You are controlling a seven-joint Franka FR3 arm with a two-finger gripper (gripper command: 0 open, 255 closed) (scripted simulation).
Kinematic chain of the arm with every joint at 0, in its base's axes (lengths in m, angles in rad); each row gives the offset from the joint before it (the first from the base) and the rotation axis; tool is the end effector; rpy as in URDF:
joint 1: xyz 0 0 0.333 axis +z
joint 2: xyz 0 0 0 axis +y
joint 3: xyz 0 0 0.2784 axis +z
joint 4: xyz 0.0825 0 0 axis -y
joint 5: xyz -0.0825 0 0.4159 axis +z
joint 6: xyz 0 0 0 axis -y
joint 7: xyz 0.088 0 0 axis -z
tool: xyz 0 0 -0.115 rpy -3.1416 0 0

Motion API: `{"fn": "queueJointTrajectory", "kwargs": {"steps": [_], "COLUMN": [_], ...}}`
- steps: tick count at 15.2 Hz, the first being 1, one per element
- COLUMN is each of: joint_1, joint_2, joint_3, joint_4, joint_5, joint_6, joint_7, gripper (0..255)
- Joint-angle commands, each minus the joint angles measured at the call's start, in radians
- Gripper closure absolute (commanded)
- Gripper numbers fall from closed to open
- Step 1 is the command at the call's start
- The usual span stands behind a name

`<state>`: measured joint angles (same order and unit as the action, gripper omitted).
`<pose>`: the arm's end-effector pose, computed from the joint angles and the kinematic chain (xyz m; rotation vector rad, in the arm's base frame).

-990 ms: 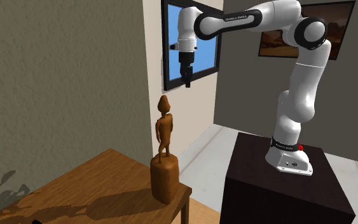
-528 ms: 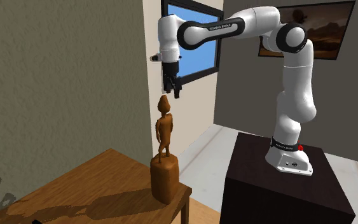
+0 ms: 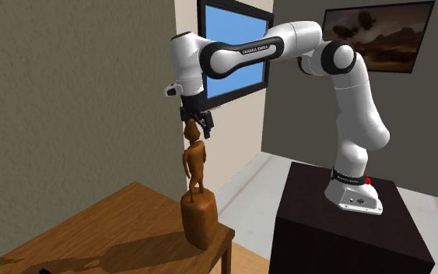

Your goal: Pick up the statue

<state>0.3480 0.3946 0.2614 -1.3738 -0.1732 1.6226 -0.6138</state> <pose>0.5787 0.3519 0.4384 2.5014 1.7690 -0.2039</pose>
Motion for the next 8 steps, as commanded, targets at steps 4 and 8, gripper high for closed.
{"fn": "queueJointTrajectory", "kwargs": {"steps": [4, 8], "joint_1": [0.056, 0.052], "joint_2": [0.105, 0.107], "joint_3": [0.023, 0.022], "joint_4": [0.089, 0.038], "joint_5": [-0.047, -0.048], "joint_6": [-0.022, 0.03], "joint_7": [-0.054, -0.047], "gripper": [0, 0]}}
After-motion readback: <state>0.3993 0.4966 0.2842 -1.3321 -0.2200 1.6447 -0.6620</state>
